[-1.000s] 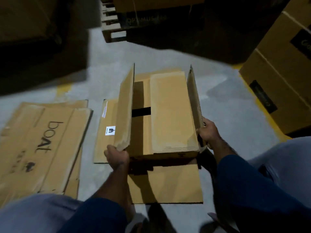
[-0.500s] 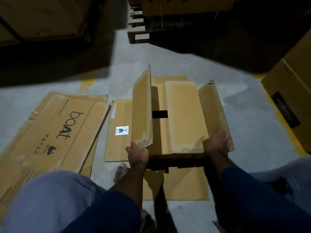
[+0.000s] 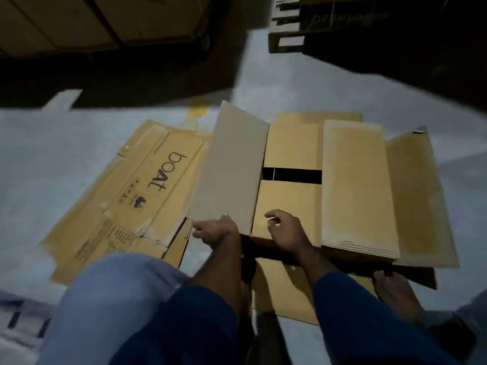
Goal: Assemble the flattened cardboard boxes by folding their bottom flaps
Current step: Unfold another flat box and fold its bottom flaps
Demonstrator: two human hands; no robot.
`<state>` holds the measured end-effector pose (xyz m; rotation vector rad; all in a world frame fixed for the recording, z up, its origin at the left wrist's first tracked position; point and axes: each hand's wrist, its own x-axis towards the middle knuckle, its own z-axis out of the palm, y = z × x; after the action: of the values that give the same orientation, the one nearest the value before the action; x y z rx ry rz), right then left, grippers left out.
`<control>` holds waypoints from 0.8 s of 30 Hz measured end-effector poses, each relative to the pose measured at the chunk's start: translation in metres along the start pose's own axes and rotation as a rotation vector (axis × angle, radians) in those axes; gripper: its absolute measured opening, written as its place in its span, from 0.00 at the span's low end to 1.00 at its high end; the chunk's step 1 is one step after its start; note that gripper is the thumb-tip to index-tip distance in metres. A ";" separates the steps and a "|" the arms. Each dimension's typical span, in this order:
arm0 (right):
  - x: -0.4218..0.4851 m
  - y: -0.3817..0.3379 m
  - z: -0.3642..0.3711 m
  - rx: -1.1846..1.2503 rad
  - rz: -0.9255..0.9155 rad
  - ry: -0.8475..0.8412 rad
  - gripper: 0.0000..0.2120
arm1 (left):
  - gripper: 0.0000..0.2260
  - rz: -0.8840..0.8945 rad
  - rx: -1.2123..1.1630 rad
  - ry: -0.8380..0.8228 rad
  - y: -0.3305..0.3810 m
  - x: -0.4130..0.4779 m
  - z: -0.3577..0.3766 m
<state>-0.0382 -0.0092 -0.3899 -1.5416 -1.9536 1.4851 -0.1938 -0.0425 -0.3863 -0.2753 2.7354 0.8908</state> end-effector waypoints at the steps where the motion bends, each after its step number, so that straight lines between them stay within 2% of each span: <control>1: 0.002 0.007 0.001 -0.001 0.025 -0.006 0.14 | 0.29 0.046 0.048 0.068 0.004 0.008 0.011; 3: 0.007 0.021 0.001 -0.006 0.073 -0.004 0.14 | 0.17 0.113 0.150 0.067 0.013 0.021 0.033; 5: 0.012 0.032 -0.002 -0.008 0.104 0.019 0.14 | 0.08 0.188 0.120 0.064 0.011 0.037 0.046; 6: 0.015 0.036 -0.003 -0.002 0.115 0.032 0.14 | 0.08 0.228 0.161 0.080 0.009 0.040 0.045; 7: 0.017 0.038 -0.004 0.004 0.120 0.044 0.14 | 0.11 0.245 0.259 0.062 0.002 0.033 0.048; 9: 0.024 0.038 -0.004 0.025 0.125 0.068 0.14 | 0.18 0.298 0.292 0.079 -0.012 0.016 0.069; 11: 0.030 0.036 -0.002 0.043 0.130 0.083 0.13 | 0.18 0.403 0.343 -0.337 -0.012 0.003 0.072; 12: 0.033 0.035 0.000 0.044 0.126 0.088 0.13 | 0.16 0.459 0.360 -0.421 -0.009 0.000 0.073; 15: 0.035 0.035 0.007 0.022 0.103 0.087 0.13 | 0.17 0.698 0.575 -0.422 0.010 -0.010 0.069; 20: 0.043 0.035 0.012 -0.072 0.073 0.040 0.14 | 0.16 0.934 0.820 -0.416 0.037 -0.001 0.078; 24: 0.064 0.026 0.007 -0.103 0.053 -0.012 0.15 | 0.22 1.073 0.999 -0.369 0.066 0.011 0.093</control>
<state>-0.0546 0.0380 -0.4387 -1.6424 -2.0402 1.4381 -0.2044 0.0642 -0.4257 1.4327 2.4437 -0.3646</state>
